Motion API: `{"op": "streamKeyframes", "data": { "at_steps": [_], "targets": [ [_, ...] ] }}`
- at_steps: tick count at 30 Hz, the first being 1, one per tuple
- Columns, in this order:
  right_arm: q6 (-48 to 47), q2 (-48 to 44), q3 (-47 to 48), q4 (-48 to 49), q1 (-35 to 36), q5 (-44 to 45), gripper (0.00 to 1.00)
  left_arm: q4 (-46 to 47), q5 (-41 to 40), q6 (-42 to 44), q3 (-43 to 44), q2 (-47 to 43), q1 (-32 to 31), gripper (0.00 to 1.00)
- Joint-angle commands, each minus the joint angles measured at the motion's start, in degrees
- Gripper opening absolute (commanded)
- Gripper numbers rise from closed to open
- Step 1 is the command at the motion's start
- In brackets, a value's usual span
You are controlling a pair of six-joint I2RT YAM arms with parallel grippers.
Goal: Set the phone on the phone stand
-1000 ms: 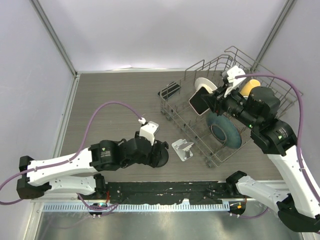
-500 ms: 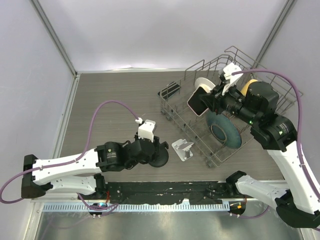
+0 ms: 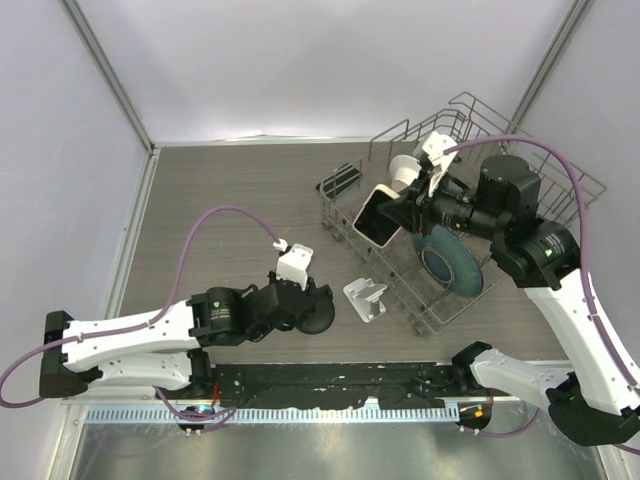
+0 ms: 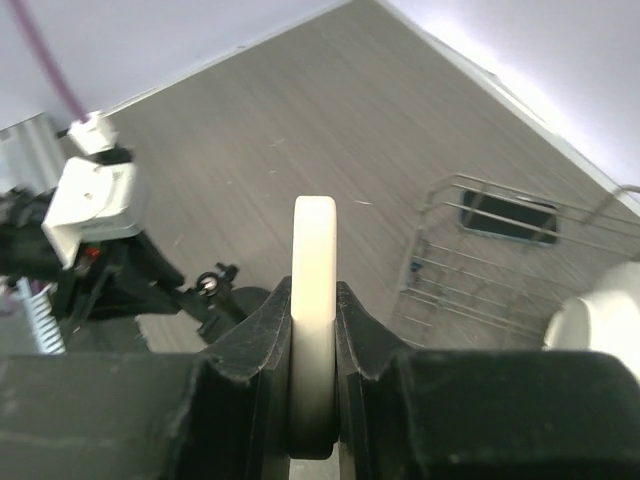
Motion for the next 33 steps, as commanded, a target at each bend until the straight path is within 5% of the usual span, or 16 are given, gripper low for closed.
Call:
{"op": "streamKeyframes", "data": {
  "at_steps": [1,4,10,13,14,17,22,26,33],
  "targets": [
    [-4.1,-0.7,1.7,2.4,0.2,-15.3,0.00,4.5,0.1,8.7,-3.1,-4.0,-0.1,0.00],
    [-5.6,-1.0,-0.6,2.9,0.5,-20.7,0.00,6.0,1.4,12.7,-4.2,-5.9,-0.1,0.00],
    [-5.6,-1.2,-1.9,2.8,0.5,-18.1,0.00,7.5,4.4,21.0,-5.9,-8.9,0.0,0.00],
    [-4.8,-1.4,-2.5,4.1,0.5,-17.7,0.00,7.2,4.0,22.1,-5.3,-8.6,0.1,0.22],
    [-4.6,-1.4,-2.6,4.5,0.6,-17.7,0.00,6.6,3.0,21.1,-4.3,-7.9,0.1,0.40],
    [-4.1,-1.3,-2.7,4.5,0.6,-17.1,0.00,2.6,0.3,14.7,-2.5,-7.6,0.1,0.55],
    [-3.4,-1.5,-3.5,5.3,0.6,-16.5,0.00,-2.9,0.8,2.0,-0.3,-9.2,0.1,0.55],
    [-2.6,-1.8,-4.1,6.4,0.5,-16.3,0.00,-5.8,1.7,-7.0,-0.2,-9.8,0.1,0.42],
    [-1.4,-2.3,-4.6,7.2,0.6,-16.2,0.00,-12.1,0.3,-11.0,4.2,-3.9,0.0,0.40]
  ]
}}
